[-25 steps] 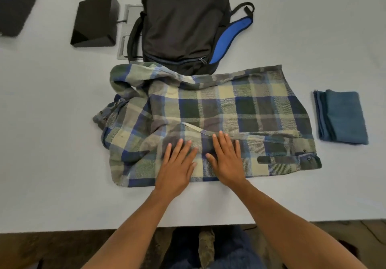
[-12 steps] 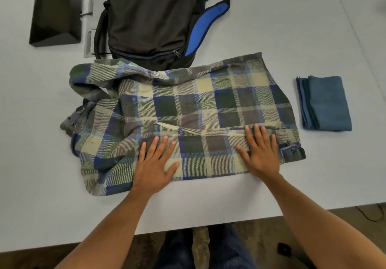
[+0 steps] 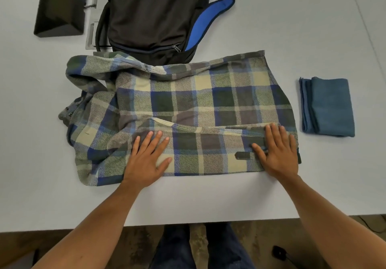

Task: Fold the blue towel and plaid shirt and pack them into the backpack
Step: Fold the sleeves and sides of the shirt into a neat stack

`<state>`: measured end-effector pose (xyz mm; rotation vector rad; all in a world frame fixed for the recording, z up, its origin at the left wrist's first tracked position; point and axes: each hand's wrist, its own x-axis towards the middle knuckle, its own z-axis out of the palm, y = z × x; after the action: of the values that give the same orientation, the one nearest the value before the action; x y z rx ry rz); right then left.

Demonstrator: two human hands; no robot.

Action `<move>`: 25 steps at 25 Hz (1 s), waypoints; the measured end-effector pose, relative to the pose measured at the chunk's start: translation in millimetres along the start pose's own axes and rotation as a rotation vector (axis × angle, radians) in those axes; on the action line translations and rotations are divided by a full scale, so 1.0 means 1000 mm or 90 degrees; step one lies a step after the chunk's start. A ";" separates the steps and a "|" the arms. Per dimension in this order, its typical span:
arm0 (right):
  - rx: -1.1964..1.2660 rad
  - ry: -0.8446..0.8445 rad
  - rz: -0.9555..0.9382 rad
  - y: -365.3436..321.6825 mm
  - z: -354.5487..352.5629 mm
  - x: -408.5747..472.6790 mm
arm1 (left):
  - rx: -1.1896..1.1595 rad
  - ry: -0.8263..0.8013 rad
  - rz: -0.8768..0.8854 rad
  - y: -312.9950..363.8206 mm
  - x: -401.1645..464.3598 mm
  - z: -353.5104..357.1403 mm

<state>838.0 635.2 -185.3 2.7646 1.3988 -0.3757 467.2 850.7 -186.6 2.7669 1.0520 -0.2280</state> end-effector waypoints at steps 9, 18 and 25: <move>0.105 -0.016 0.066 0.010 -0.006 0.001 | -0.003 -0.032 -0.053 0.015 -0.003 -0.007; 0.044 -0.060 0.042 0.025 -0.013 0.001 | -0.052 -0.068 -0.123 0.032 -0.011 -0.012; 0.077 0.026 -0.135 -0.057 -0.024 0.001 | -0.236 0.110 -0.269 0.019 -0.070 -0.019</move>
<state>798.3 673.0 -157.0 2.7364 1.7425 -0.4253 429.5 795.4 -152.0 2.2444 1.5400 0.1461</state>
